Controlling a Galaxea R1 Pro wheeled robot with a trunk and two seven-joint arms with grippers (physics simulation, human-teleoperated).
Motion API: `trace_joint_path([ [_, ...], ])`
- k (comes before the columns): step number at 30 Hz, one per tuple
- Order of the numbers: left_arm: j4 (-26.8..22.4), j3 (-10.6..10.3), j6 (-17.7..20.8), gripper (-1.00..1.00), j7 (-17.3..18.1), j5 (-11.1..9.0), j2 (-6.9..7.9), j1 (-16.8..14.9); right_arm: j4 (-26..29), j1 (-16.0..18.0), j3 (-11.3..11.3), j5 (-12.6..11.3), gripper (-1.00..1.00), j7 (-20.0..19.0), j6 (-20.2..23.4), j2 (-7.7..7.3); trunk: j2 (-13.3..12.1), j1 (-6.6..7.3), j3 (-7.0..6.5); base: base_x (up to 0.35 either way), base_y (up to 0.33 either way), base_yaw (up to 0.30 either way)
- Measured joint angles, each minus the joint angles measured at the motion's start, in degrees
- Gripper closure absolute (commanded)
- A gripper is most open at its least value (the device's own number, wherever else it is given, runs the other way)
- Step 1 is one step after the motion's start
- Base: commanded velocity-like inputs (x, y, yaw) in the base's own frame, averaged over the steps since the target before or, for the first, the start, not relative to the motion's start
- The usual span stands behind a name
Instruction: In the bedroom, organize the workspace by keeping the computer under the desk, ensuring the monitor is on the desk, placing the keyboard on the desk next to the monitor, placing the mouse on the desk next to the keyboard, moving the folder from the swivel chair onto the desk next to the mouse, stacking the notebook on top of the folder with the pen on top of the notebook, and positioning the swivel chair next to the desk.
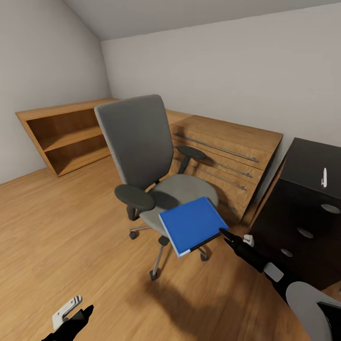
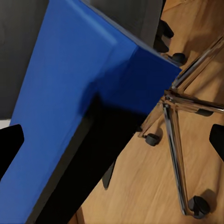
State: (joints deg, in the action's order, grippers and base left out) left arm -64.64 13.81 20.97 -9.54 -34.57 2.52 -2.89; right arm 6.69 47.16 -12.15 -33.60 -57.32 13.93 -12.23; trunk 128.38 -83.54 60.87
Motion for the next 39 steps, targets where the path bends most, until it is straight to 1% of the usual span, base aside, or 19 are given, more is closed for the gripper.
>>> trace_joint_path([
  [14, 0.43, 0.0, -0.03, -1.0, 0.0, 0.02, 0.02, 0.0, -0.04, 0.0, 0.04, 0.0, -1.0, 0.01, -0.03, 0.02, 0.0, -0.02, 0.0, 0.02, 0.006, 0.0],
  [23, 0.43, 0.0, -0.02, -1.0, -0.01, 0.02, 0.02, 0.0, -0.02, 0.0, 0.01, 0.0, -1.0, 0.02, -0.03, 0.02, 0.0, -0.02, 0.0, 0.001, 0.138, 0.0],
  [39, 0.57, 0.0, -0.04, -1.0, 0.0, 0.02, -0.03, 0.0, -0.01, 0.0, -0.03, 0.0, -1.0, 0.01, -0.19, 0.01, 0.0, -0.02, 0.0, 0.0, 0.014, 0.0],
])
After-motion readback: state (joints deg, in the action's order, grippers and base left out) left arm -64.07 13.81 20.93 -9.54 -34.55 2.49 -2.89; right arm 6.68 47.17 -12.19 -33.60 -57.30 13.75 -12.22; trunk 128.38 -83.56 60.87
